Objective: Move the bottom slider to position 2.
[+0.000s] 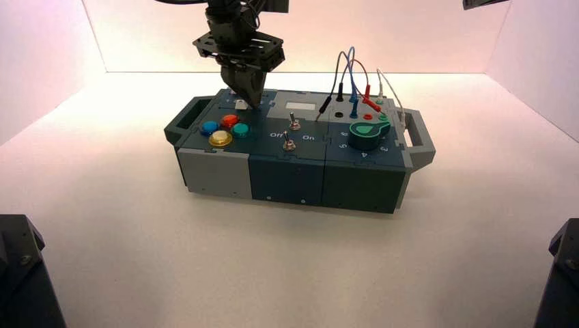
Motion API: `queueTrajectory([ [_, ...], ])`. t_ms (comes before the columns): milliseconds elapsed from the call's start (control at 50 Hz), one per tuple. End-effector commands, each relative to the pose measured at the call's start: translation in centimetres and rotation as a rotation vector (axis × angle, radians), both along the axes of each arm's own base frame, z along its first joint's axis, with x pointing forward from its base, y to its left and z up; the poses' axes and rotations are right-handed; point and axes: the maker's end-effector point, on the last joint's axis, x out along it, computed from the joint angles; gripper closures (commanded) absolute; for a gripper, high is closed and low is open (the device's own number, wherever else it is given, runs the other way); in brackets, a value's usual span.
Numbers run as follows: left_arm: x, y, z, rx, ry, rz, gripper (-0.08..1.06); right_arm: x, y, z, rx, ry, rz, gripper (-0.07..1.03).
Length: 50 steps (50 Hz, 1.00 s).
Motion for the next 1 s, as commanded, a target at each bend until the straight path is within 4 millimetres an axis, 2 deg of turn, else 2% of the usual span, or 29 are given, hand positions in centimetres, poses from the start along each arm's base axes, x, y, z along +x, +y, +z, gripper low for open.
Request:
queueTrajectory([
  [20,0.6,0.7,0.9,-0.006,-0.017,0.013,1.01,0.5,0.1,0.9,0.011,-0.026,-0.005,0.98],
  [1000,1.1,1.9,0.6,0.006,-0.002,0.041,1.01,0.5,0.1,1.0,0.01,-0.027,-0.004,0.98],
])
